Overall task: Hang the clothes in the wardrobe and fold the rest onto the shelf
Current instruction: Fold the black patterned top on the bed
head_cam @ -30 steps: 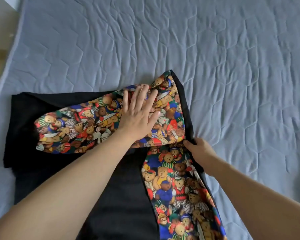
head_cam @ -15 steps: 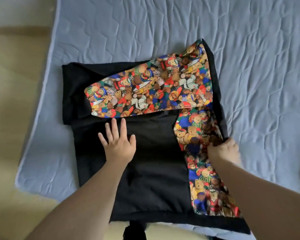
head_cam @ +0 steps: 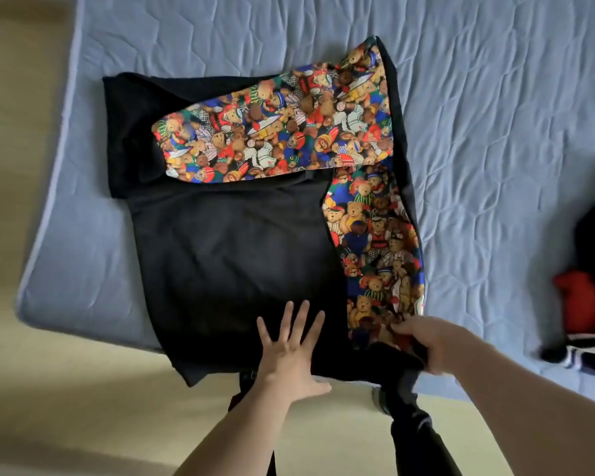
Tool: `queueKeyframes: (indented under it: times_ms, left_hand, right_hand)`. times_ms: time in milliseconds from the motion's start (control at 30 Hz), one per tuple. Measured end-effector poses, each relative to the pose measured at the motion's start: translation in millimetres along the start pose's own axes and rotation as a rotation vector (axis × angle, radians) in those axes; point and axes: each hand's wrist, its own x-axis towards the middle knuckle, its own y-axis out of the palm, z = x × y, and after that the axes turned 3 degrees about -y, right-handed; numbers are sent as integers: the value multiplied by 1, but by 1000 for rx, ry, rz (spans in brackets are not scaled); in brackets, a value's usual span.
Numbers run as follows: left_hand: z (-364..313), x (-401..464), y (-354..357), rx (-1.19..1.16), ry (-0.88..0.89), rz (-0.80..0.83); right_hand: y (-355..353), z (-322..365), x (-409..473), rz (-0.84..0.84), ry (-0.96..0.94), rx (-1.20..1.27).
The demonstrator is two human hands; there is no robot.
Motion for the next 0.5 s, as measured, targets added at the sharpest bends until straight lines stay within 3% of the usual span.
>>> queueKeyframes:
  times_ms: [133,267,333,500]
  left_hand:
    - [-7,-21,-17,-90,-156,-38]
    - [4,-42,-46,-389,-392,-302]
    - [20,-46,-64,-516,-416,-388]
    - [67,-48,-116,-572,-396,-503]
  right_hand:
    - [8,41,-56,154,-36,180]
    - [27,83,-109,217,-124,335]
    - [34,101,-122,227,-143,473]
    - [53,143,-130,129,-179,849]
